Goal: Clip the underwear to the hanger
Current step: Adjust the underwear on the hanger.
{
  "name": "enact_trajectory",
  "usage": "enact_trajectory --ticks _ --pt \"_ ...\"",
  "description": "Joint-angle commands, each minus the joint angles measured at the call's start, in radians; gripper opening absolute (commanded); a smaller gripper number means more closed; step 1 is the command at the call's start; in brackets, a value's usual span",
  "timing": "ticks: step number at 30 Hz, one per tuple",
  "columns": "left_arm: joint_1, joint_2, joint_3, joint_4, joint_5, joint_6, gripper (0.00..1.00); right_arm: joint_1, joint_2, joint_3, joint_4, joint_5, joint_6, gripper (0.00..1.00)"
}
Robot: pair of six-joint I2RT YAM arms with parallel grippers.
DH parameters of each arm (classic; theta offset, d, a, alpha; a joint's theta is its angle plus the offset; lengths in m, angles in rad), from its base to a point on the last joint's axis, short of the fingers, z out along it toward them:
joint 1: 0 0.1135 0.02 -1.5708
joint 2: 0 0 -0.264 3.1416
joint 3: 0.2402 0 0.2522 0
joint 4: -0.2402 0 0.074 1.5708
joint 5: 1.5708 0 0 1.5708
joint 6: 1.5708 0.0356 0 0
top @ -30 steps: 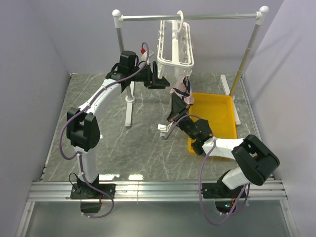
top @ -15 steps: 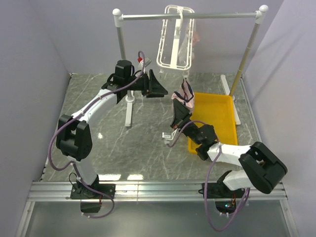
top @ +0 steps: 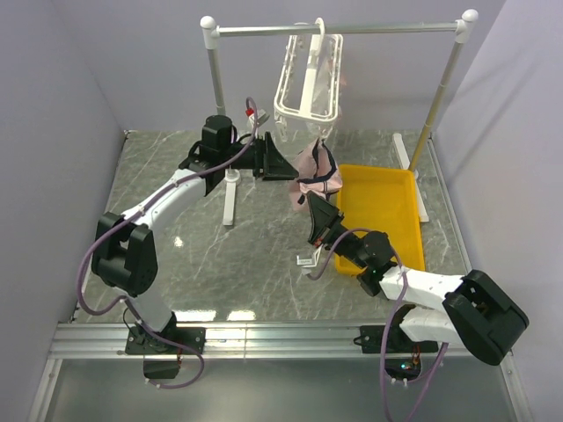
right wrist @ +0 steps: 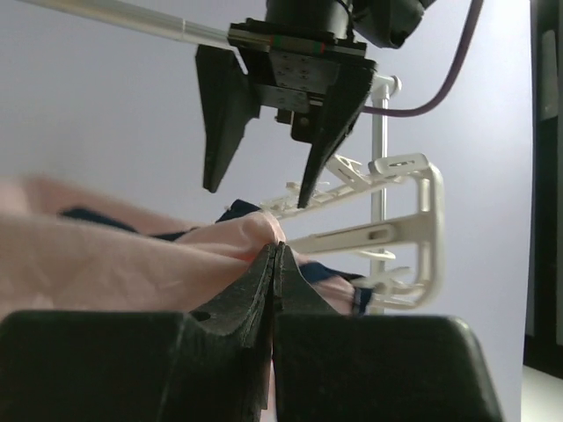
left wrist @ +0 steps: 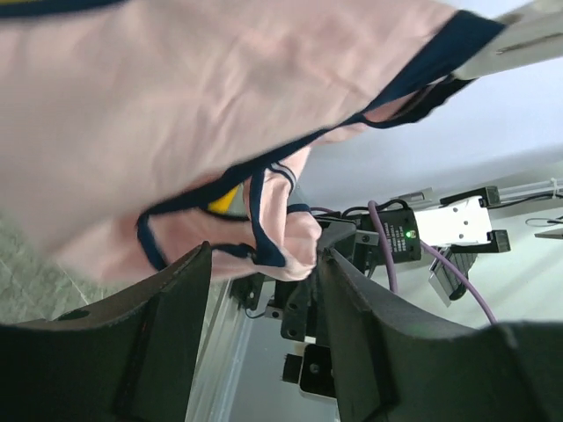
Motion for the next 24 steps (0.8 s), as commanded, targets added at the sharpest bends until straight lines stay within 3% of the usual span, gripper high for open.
enact_trajectory --ticks 1,7,16,24 --pt "-0.006 -0.069 0.013 -0.011 0.006 0.028 0.57 0.011 -0.031 -0.014 -0.001 -0.029 -0.016 0.0" --pt "-0.041 -0.106 -0.004 -0.124 -0.052 0.077 0.64 0.025 -0.045 -0.038 -0.023 -0.023 -0.024 0.0" --pt "-0.087 -0.092 0.045 -0.359 -0.217 0.181 0.58 0.044 -0.051 -0.043 -0.027 -0.009 -0.029 0.0" --pt "-0.09 -0.156 -0.013 -0.332 -0.282 0.131 0.65 0.061 -0.082 -0.049 -0.067 0.0 -0.033 0.0"
